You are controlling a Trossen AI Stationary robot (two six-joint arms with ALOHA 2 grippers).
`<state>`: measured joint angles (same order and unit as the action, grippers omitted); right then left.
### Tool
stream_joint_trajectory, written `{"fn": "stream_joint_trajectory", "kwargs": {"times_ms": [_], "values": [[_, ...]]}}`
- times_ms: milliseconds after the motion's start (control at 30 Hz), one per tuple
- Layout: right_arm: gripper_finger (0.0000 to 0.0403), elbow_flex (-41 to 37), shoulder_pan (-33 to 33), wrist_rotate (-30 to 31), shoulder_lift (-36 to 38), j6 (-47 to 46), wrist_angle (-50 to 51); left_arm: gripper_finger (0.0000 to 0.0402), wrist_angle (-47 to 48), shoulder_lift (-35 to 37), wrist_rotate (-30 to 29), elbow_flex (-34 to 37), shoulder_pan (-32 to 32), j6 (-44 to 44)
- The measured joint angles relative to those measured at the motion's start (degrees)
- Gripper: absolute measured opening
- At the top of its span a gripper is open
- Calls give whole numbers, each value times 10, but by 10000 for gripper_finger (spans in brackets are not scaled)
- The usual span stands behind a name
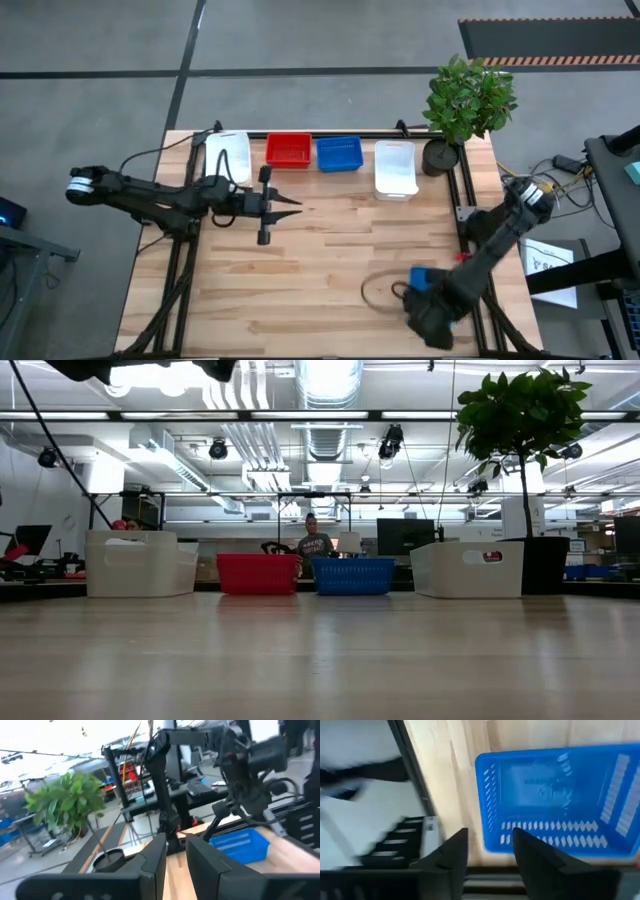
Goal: Stack baskets by color
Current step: Stack the bottom blue bin on the blue bins
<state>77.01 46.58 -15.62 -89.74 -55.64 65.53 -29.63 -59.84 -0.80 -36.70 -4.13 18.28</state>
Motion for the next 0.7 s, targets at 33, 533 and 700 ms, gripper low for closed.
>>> {"fn": "stream_joint_trajectory", "kwargs": {"times_ms": [33, 533, 700], "values": [[161, 2, 16, 19, -10, 15, 1, 58, 0, 5, 0, 2, -6, 0], [148, 1, 114, 96, -102, -48, -34, 58, 5, 26, 0, 7, -46, 3], [107, -2, 108, 156, -120, -28, -35, 58, 6, 26, 0, 7, -46, 4]]}}
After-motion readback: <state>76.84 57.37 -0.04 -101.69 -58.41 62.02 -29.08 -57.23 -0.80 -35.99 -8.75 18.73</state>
